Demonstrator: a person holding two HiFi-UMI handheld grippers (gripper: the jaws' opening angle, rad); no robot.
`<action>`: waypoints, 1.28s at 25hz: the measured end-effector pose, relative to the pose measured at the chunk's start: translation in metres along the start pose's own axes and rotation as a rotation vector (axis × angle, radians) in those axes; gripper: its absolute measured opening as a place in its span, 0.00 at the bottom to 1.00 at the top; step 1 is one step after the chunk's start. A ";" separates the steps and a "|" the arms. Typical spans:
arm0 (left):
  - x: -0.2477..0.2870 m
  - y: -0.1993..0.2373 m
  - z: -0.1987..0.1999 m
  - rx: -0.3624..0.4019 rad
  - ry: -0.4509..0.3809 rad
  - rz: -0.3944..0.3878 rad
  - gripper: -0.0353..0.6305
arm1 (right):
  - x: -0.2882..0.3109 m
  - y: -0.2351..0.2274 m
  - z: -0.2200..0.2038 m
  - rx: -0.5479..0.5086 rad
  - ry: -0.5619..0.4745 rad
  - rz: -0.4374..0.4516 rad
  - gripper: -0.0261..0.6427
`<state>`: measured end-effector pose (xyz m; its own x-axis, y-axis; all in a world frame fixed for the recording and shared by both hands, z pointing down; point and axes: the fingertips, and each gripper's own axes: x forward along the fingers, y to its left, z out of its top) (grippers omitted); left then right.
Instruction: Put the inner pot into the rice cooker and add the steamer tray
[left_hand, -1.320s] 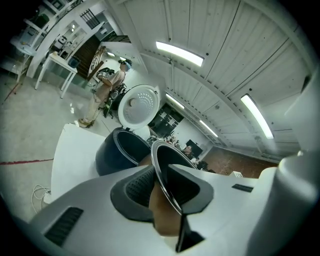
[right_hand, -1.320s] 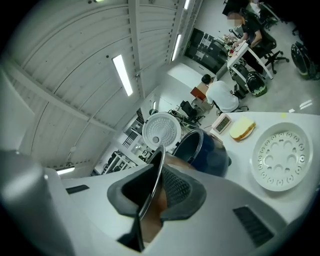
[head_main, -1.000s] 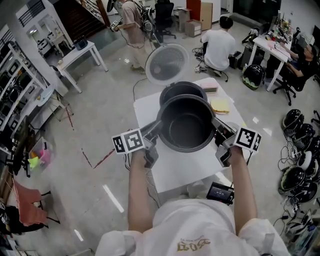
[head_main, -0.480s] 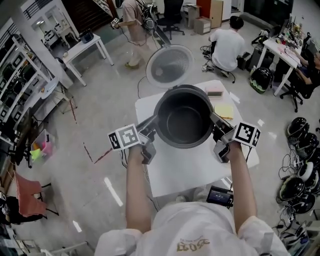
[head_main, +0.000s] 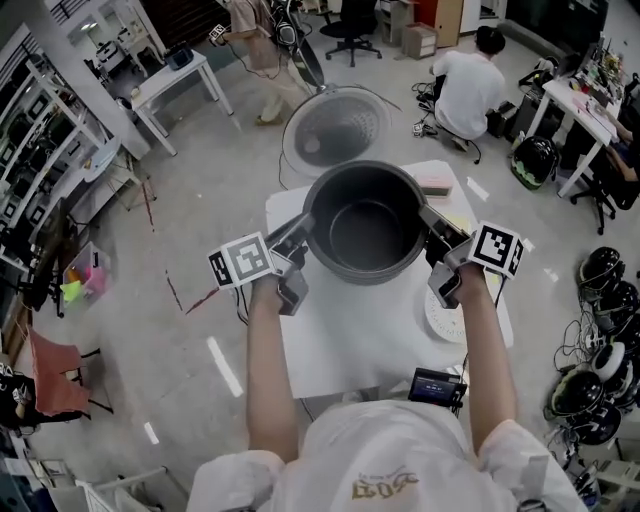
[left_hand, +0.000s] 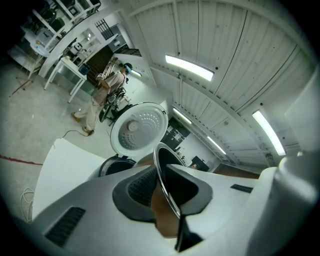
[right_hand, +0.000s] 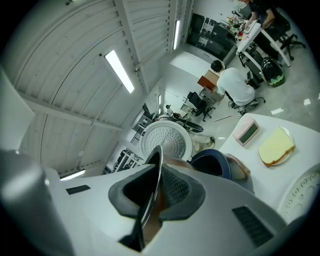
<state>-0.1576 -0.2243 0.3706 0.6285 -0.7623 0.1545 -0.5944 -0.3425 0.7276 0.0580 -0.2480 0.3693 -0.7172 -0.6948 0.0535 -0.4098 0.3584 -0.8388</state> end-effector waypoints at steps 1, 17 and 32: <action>0.003 0.001 0.004 -0.003 -0.007 0.001 0.16 | 0.005 -0.001 0.004 0.003 0.004 0.006 0.10; 0.039 0.036 0.031 -0.063 -0.040 0.055 0.14 | 0.058 -0.041 0.024 0.060 0.061 0.015 0.08; 0.069 0.092 -0.004 -0.132 0.039 0.159 0.13 | 0.082 -0.102 0.012 0.094 0.127 -0.074 0.07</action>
<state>-0.1671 -0.3058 0.4507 0.5526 -0.7781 0.2987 -0.6185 -0.1425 0.7728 0.0477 -0.3485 0.4527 -0.7551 -0.6303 0.1802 -0.4138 0.2452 -0.8767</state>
